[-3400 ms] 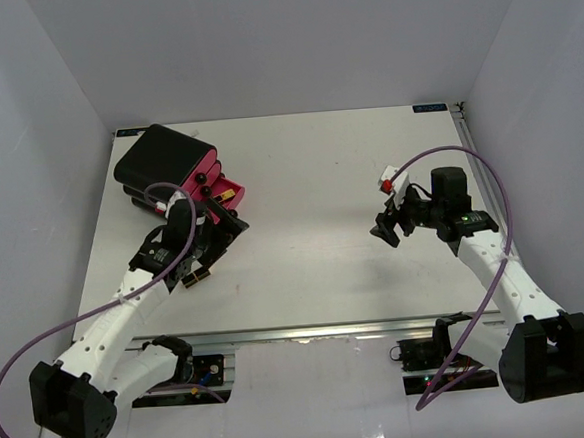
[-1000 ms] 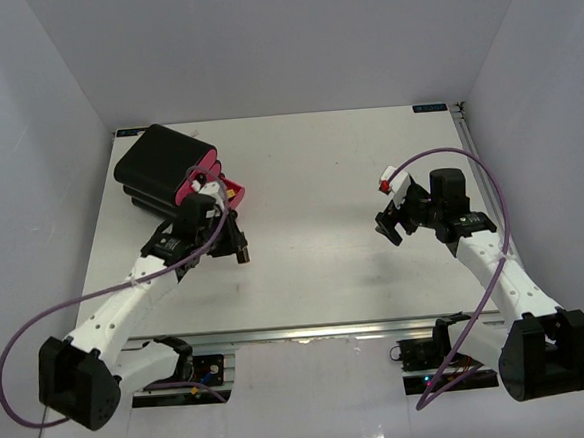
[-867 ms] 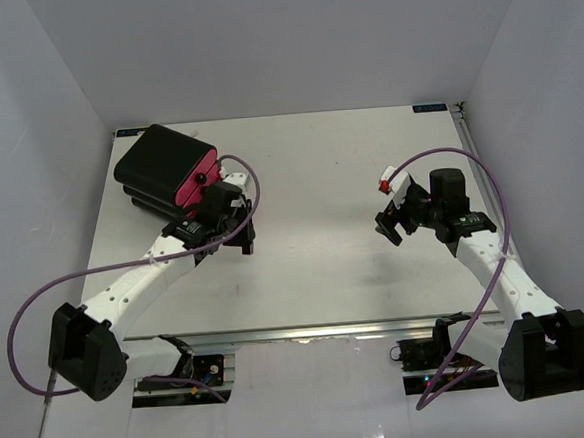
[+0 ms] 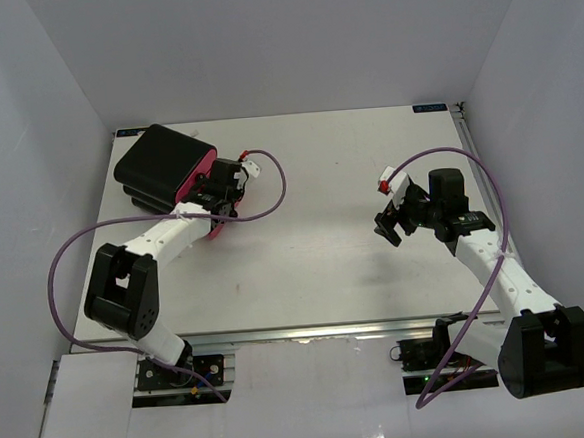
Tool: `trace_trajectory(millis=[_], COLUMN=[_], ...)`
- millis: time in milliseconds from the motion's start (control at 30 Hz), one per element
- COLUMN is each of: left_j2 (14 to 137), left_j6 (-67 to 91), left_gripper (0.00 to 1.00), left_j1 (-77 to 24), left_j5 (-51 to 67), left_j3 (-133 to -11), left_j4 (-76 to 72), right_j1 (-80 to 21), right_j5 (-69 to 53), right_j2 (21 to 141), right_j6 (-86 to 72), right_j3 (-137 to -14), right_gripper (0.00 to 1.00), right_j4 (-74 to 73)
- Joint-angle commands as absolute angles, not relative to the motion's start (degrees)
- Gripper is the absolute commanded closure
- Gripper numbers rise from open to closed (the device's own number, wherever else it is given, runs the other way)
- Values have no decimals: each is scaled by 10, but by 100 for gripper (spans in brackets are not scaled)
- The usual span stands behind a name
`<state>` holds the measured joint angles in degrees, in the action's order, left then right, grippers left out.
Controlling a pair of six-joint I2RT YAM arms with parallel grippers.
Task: Organize the makeup
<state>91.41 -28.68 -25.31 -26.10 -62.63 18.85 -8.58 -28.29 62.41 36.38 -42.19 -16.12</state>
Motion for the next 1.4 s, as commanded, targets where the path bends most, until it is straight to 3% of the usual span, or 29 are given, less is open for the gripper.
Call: trace_trajectory(millis=[0,200,267,367,433,767,867,1000,1067,1200,1367], left_j2=[928,933,929,927,929,898,861,819,818,859,915], left_j6=[-288,-273,-269,-264,-260,-219,-182,-108,-89,-57,-7], left_gripper=[83,73,65,52,34,31,37,73,83,90,93], left_j1=[-250,-250,-250,-250,-250,-252,-261,-263,-263,-263,-267], left_j5=[-238,-239,-239,-240,-240,-203,-131,1,56,84,-1], left_j3=[-638,-628,-623,-620,-623,-651,-661,-655,-648,-642,-627], left_j4=[165,166,166,164,167,192,200,196,194,198,197], right_j1=[-83,-83,-83,-83,-83,-83,-83,-83,-83,-83,-83], right_j5=[-294,-296,-296,-296,-296,-295,-294,-291,-289,-286,-284], right_j2=[620,620,619,620,620,622,624,625,627,629,632], right_j6=[365,366,366,366,366,367,368,369,368,368,369], right_j3=[-419,-420,-419,-419,-420,-420,-419,-420,-419,-419,-420], right_gripper=[10,10,10,10,10,10,10,10,10,10,10], right_j4=[-148,-148,-149,-149,-149,-149,-150,-149,-150,-150,-150])
